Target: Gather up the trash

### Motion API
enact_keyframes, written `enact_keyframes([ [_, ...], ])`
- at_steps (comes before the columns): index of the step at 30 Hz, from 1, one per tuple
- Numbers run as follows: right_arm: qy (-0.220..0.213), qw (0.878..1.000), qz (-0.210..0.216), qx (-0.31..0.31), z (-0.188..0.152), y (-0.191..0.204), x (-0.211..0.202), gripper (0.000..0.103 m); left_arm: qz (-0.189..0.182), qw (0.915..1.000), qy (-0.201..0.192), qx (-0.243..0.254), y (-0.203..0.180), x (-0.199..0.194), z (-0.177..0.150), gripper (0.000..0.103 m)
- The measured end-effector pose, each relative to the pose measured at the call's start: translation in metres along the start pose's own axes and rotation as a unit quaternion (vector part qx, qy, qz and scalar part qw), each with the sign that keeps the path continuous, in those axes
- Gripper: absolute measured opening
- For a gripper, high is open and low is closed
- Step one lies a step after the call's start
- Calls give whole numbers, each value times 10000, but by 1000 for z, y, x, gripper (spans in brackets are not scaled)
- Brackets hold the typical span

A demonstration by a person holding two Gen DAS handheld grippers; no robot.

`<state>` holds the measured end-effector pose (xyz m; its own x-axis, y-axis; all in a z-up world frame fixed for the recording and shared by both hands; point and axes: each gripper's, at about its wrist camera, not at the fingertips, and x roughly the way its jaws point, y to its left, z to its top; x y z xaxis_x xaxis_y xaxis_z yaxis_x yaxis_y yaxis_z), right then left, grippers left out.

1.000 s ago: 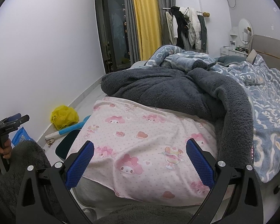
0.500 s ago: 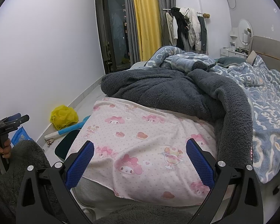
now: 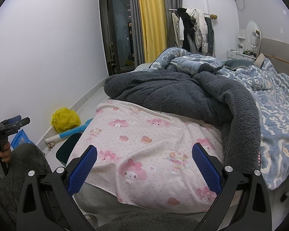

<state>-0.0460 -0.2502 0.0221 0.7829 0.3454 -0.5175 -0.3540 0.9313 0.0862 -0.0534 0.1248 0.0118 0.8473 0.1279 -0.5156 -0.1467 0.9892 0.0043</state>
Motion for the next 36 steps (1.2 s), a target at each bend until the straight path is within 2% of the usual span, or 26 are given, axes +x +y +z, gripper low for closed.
enact_keyframes([
  [36,39,10000,21,-39,2,-3,1,100,2,10000,43,-16,0,2,-2,100],
])
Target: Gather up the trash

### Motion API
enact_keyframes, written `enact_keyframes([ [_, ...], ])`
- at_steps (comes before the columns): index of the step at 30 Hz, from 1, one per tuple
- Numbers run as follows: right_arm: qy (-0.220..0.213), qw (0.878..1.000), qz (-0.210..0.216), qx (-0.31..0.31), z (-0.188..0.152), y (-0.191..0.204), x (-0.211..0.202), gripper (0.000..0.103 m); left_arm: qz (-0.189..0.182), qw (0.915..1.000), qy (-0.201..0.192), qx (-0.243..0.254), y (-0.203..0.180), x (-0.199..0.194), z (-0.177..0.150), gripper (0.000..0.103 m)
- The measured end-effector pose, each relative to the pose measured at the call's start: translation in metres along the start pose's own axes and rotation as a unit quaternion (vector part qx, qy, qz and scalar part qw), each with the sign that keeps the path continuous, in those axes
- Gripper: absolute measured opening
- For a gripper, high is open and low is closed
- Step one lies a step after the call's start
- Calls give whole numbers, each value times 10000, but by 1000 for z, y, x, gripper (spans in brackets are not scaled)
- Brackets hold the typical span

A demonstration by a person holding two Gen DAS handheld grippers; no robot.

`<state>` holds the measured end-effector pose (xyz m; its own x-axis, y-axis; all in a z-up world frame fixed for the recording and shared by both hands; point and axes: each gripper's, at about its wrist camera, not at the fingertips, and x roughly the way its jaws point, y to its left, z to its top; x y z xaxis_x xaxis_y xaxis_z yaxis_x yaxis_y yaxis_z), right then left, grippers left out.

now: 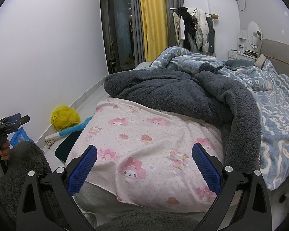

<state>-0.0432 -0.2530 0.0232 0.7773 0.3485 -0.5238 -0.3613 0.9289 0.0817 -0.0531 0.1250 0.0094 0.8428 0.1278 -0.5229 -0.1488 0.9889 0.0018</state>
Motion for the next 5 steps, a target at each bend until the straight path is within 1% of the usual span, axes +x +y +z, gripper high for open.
enact_keyframes([
  [5,0,10000,1,0,0,0,0,100,-2,10000,21,-49,4,1,1,100],
])
